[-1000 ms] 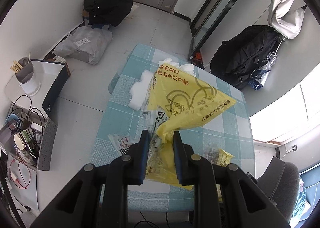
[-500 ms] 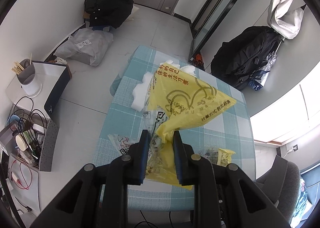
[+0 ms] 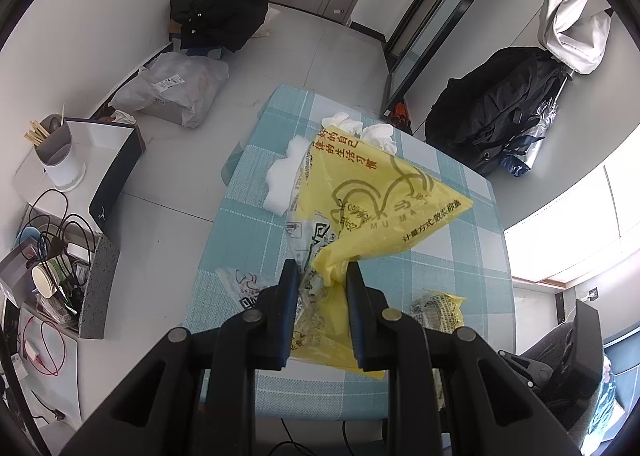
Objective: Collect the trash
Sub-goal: 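Lift the yellow bag with the left tool while the right tool grasps the clear-and-yellow bag, then carry both bags from the table over the white bin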
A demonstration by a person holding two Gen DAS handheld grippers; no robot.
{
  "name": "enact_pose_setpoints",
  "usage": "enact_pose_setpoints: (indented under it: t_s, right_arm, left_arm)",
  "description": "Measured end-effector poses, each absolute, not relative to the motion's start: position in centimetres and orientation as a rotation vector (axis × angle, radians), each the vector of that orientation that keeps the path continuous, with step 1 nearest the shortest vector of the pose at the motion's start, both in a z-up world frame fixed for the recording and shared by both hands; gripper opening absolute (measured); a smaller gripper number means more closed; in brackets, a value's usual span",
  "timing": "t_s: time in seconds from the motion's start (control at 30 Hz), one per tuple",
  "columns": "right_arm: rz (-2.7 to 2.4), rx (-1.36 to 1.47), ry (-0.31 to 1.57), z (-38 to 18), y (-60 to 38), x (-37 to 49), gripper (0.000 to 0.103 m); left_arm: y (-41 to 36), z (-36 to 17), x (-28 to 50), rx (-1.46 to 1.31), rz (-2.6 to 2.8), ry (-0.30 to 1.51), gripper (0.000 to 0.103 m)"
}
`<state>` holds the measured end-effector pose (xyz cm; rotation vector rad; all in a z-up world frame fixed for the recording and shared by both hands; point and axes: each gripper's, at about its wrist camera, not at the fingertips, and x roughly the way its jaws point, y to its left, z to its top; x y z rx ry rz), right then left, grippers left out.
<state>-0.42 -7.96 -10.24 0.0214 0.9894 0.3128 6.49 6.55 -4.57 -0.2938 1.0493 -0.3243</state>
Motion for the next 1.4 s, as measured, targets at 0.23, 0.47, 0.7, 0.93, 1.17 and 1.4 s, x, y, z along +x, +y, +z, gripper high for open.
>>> enact_pose_setpoints:
  t_s: [0.23, 0.47, 0.7, 0.93, 1.17, 1.4]
  right_arm:
    - [0.345, 0.061, 0.95, -7.7, -8.9, -0.7, 0.001]
    - [0.352, 0.142, 0.862, -3.0, -11.5, -0.3, 0.001]
    - [0.318, 0.165, 0.73, 3.1, -15.6, -1.4, 0.001]
    - [0.262, 0.173, 0.597, 8.8, -21.0, -4.7, 0.001]
    - [0.142, 0.225, 0.442, 14.1, -28.2, -9.3, 0.001]
    - [-0.041, 0.276, 0.451, 13.0, -36.7, -12.4, 0.001]
  left_arm:
    - [6.2, -4.6, 6.5, -0.295, -0.324, 1.055, 0.018]
    - [5.7, -4.3, 6.3, -0.294, -0.334, 1.039, 0.018]
    - [2.5, -2.1, 6.4, -0.28, -0.404, 0.999, 0.018]
    - [-2.9, 1.9, 5.5, -0.174, -0.495, 0.918, 0.018]
    - [-10.2, 4.9, 4.6, -0.123, -0.645, 0.887, 0.018]
    - [-19.6, 5.4, 3.7, -0.034, -0.815, 0.886, 0.018]
